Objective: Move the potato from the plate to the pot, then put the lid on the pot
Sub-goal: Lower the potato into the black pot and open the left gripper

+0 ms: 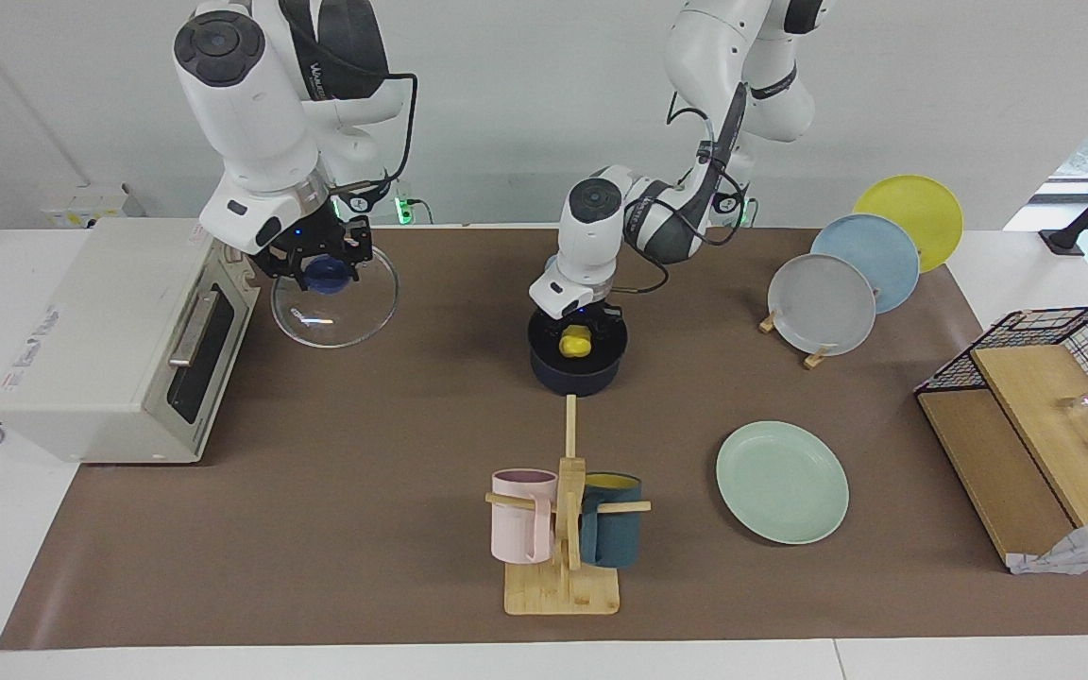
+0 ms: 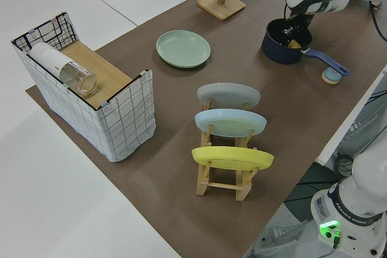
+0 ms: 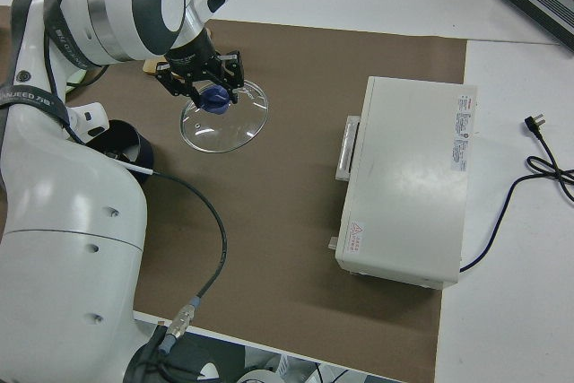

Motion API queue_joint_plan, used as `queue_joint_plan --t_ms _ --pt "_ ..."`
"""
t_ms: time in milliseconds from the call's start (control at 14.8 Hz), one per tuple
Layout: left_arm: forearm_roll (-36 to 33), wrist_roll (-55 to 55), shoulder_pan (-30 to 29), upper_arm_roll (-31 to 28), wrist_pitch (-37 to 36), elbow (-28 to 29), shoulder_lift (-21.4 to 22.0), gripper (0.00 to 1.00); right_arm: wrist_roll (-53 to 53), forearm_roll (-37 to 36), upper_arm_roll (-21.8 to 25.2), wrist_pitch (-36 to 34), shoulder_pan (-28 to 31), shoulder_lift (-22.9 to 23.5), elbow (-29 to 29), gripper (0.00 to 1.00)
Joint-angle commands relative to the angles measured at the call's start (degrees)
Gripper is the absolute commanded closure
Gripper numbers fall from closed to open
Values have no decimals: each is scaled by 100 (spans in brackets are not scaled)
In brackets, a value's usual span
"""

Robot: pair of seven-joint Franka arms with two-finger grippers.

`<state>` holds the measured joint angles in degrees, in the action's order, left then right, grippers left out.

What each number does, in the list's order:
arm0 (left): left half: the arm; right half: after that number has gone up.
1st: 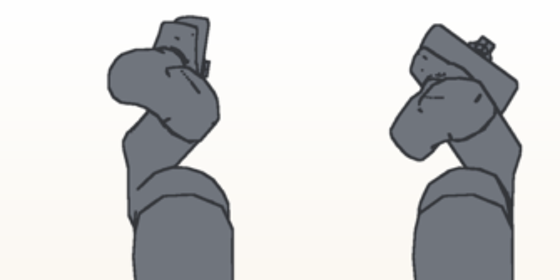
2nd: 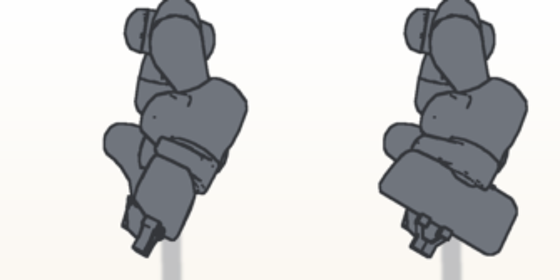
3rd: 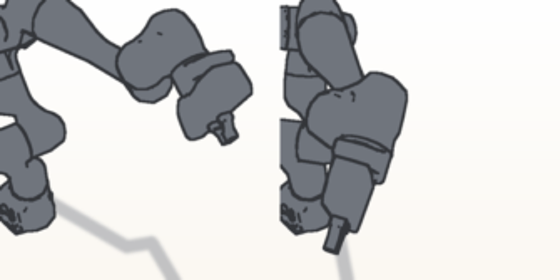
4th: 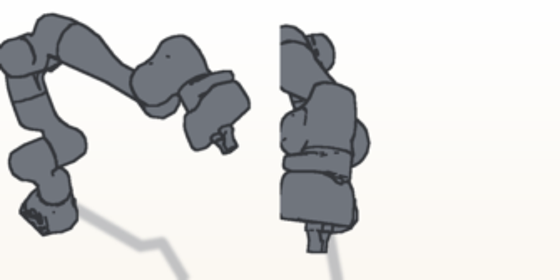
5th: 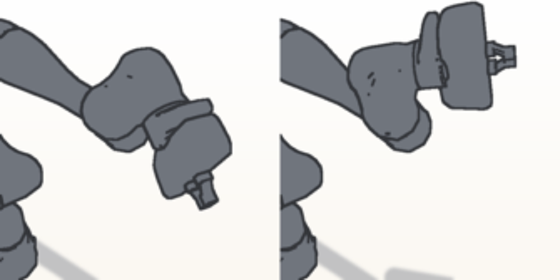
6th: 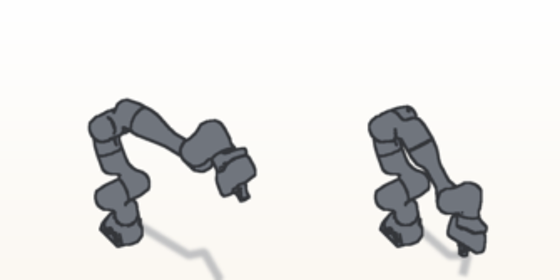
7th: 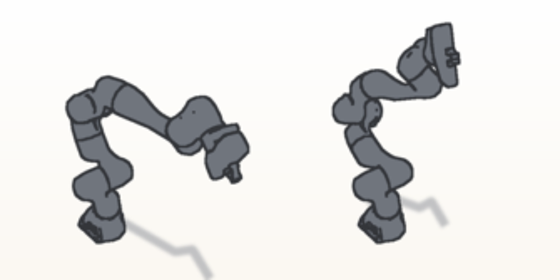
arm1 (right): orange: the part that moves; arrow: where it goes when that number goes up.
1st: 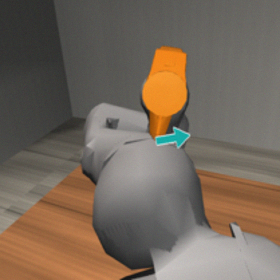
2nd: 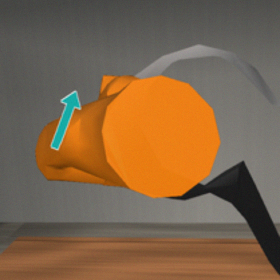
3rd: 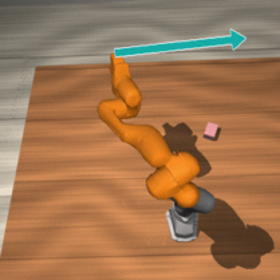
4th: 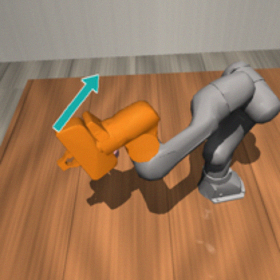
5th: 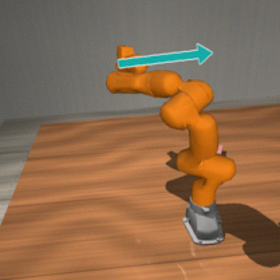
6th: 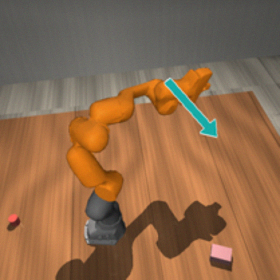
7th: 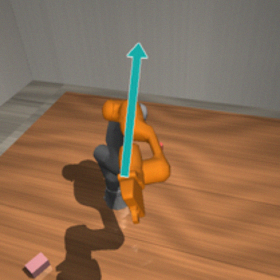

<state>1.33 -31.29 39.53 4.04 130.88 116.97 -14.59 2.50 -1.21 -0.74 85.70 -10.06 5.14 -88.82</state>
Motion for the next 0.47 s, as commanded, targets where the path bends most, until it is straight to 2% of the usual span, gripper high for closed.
queue_joint_plan --t_ms 0,68,136,203,271,407 --pt "-89 -79 134 -105 131 186 132 100 76 68 -14 26 30 -31 23 100" --pt "-98 -71 143 -105 131 186 132 74 76 68 -14 26 30 -31 23 100" --pt "-107 -71 143 -105 122 177 132 42 76 68 -14 26 30 -31 23 100" --pt "-124 -71 143 -105 96 169 132 15 76 68 -14 26 30 -31 23 100" --pt "-124 -62 143 -114 61 125 132 0 76 77 -14 26 39 -31 23 100" --pt "-124 -27 117 -114 -1 55 167 0 76 68 -14 26 30 -31 23 100"
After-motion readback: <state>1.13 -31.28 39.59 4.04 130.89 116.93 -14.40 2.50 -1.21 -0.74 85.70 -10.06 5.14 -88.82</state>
